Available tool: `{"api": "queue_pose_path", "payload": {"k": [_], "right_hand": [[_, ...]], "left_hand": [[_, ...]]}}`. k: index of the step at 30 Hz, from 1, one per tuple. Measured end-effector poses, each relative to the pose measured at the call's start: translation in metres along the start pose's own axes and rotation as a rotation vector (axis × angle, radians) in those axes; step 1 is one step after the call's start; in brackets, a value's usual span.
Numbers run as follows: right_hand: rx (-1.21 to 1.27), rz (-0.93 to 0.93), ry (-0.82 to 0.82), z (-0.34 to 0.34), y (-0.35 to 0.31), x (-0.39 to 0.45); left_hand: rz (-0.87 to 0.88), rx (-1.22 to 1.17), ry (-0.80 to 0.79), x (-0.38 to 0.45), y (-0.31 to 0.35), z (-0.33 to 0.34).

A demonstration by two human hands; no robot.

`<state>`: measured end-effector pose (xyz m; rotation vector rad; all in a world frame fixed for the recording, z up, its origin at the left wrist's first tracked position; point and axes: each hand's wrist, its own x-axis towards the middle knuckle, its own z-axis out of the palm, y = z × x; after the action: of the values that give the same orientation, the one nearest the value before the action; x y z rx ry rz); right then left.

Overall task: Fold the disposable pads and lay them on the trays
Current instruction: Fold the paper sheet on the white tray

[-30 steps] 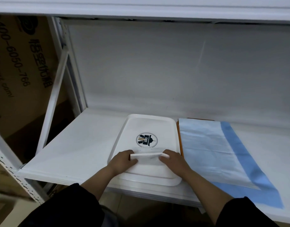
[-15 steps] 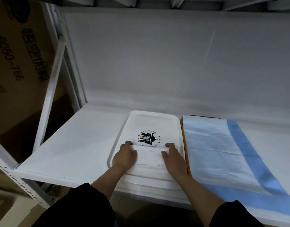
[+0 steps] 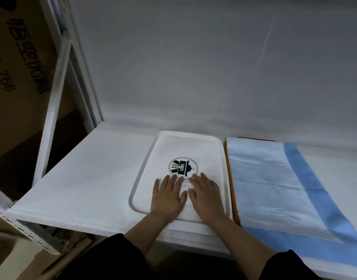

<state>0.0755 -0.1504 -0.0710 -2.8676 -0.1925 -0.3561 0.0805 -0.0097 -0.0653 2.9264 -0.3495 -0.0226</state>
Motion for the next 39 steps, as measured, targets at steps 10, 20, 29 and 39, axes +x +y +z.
{"api": "queue_pose_path", "payload": {"k": [10,20,29,39], "right_hand": [[0.027,-0.099,-0.255,0.007,0.011,0.004],[-0.079,-0.025,-0.326,0.001,0.009,0.002],[0.002,-0.254,-0.419,-0.025,0.011,-0.001],[-0.093,-0.272,-0.503,-0.022,0.018,-0.003]], "left_hand": [[0.035,-0.006,-0.083,0.005,-0.017,0.000],[-0.002,0.064,-0.098,0.006,-0.014,-0.003],[0.343,0.024,-0.016,-0.006,-0.020,-0.011],[0.233,0.119,-0.248,-0.004,-0.021,-0.010]]}}
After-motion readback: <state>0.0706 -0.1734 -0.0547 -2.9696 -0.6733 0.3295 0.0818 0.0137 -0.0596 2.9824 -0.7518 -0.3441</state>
